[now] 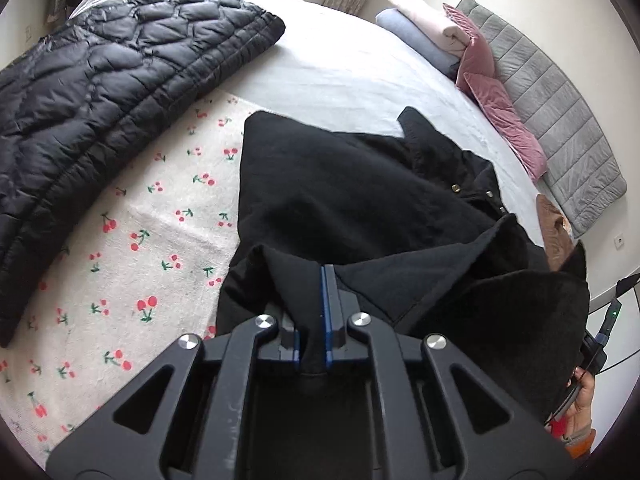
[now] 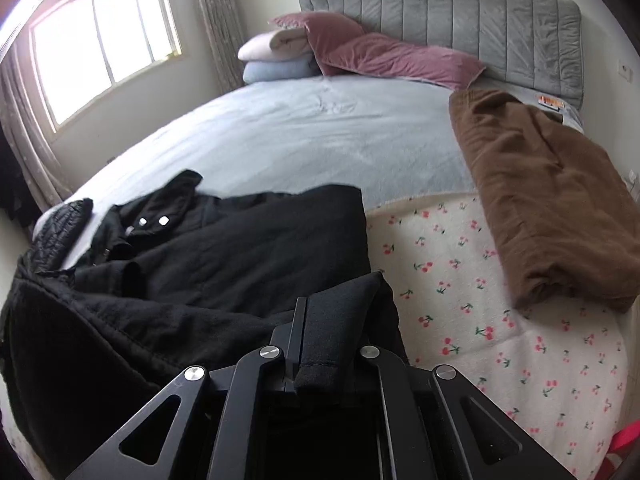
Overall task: Fold large clothes
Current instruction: 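Lift the hem with both grippers and fold it toward the collar, then carry the held hem with both grippers over the coat toward the collar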
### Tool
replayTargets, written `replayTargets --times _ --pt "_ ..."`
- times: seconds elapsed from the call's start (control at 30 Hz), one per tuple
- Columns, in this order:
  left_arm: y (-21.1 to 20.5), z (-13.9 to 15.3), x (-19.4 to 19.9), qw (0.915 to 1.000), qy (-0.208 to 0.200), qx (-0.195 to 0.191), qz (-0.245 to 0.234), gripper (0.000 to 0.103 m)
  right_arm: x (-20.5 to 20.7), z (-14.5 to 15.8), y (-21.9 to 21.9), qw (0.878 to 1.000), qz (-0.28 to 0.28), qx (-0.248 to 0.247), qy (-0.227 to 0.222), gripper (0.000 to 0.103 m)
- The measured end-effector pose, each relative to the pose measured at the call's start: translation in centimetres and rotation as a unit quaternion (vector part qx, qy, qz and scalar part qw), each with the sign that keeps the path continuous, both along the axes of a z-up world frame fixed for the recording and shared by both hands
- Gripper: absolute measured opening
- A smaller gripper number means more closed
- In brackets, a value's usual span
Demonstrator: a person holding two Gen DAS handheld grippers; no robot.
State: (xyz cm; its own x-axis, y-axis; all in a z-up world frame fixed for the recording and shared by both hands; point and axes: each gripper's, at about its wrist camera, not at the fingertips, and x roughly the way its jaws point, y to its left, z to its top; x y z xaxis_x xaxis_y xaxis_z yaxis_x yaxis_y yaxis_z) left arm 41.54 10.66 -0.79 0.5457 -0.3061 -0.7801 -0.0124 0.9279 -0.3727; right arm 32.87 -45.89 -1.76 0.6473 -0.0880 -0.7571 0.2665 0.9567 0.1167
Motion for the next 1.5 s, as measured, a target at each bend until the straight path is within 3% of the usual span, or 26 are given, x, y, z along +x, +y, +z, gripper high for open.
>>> replayTargets --times 0.13,0.23,0.3,0.33,0.37,0.43,0.47,0.57,0.7,0.87,1.0,1.07,1.1,1.13,1.17,1.2,1.23,1.27,1.4,1.5 --pt "-0.4 -0.5 -0.5 0.9996 -0.027 0.003 -0.005 0.011 0.4 -1.5 0.4 1.0 -0.004 -0.012 -0.001 0.008" --pt "-0.8 0.6 -1.4 0.9985 -0.04 0.023 -0.031 0.012 -0.1 -0.8 0.2 1.0 0.01 -0.01 -0.001 0.011" --pt "-0.7 1.9 -2.0 0.9977 -0.037 0.027 -0.05 0.019 -0.9 0.3 -0.4 1.0 0.029 0.011 -0.004 0.016" --pt "-0.3 2.4 -2.2 0.9975 -0.035 0.022 -0.057 0.034 -1.2 0.9 -0.9 0.999 0.038 0.029 -0.006 0.02" --pt "0.2 3.2 -2.6 0.9972 -0.039 0.019 -0.062 0.055 -1.8 1.7 -1.6 0.998 0.045 0.048 -0.013 0.023" --pt "1.4 5.2 -4.1 0.9948 -0.079 0.023 -0.061 0.073 -3.4 3.5 -3.4 0.994 0.051 0.088 -0.042 0.031" --pt "2.0 6.1 -4.7 0.9926 -0.099 0.033 -0.061 0.076 -4.1 4.3 -4.0 0.993 0.05 0.097 -0.052 0.042" --pt "2.9 7.0 -5.5 0.9883 -0.111 0.075 -0.072 0.077 -6.2 6.2 -5.1 0.994 0.041 0.069 -0.079 0.068" --pt "3.2 5.4 -5.1 0.9867 -0.08 0.111 -0.087 0.077 -7.0 5.8 -5.3 0.993 0.063 0.072 -0.067 0.075" --pt "2.2 1.9 -3.6 0.9925 -0.023 0.069 -0.098 0.077 -4.6 1.8 -3.5 0.994 0.078 0.072 0.009 0.076" --pt "2.1 -1.9 -1.2 0.9947 0.061 -0.001 -0.083 0.079 -2.3 -2.2 -3.6 0.988 0.063 0.125 0.067 0.077" --pt "2.7 -2.6 -1.0 0.9953 0.059 -0.046 -0.061 0.082 -1.9 -3.7 -4.3 0.984 0.043 0.157 0.07 0.089" --pt "2.8 -2.7 -1.1 0.995 0.056 -0.063 -0.054 0.082 -1.8 -4.2 -4.5 0.982 0.036 0.173 0.066 0.089" --pt "2.7 -2.8 -1.2 0.9938 0.056 -0.08 -0.052 0.071 -2.0 -4.4 -4.6 0.981 0.032 0.183 0.058 0.087" --pt "2.7 -3.1 -1.5 0.9913 0.062 -0.106 -0.047 0.056 -2.1 -4.5 -4.7 0.978 0.034 0.199 0.055 0.076" --pt "2.7 -3.2 -1.8 0.99 0.059 -0.123 -0.036 0.051 -2.3 -4.6 -4.9 0.97 0.039 0.235 0.053 0.061" --pt "2.8 -3.2 -2.2 0.9897 0.056 -0.129 -0.027 0.041 -2.7 -4.7 -5.3 0.961 0.033 0.271 0.052 0.038" --pt "3.0 -2.9 -2.7 0.9886 0.053 -0.14 -0.017 0.033 -3.2 -4.5 -5.5 0.958 0.026 0.283 0.048 0.03" --pt "3.0 1.5 -5.2 0.9849 0.029 -0.17 -0.003 0.026 -5.8 -0.5 -5.0 0.959 0.028 0.283 0.007 0.021" --pt "2.3 6.5 -7.1 0.9883 0.016 -0.15 -0.019 0.025 -8.0 4.0 -3.9 0.967 0.045 0.251 -0.024 0.019"
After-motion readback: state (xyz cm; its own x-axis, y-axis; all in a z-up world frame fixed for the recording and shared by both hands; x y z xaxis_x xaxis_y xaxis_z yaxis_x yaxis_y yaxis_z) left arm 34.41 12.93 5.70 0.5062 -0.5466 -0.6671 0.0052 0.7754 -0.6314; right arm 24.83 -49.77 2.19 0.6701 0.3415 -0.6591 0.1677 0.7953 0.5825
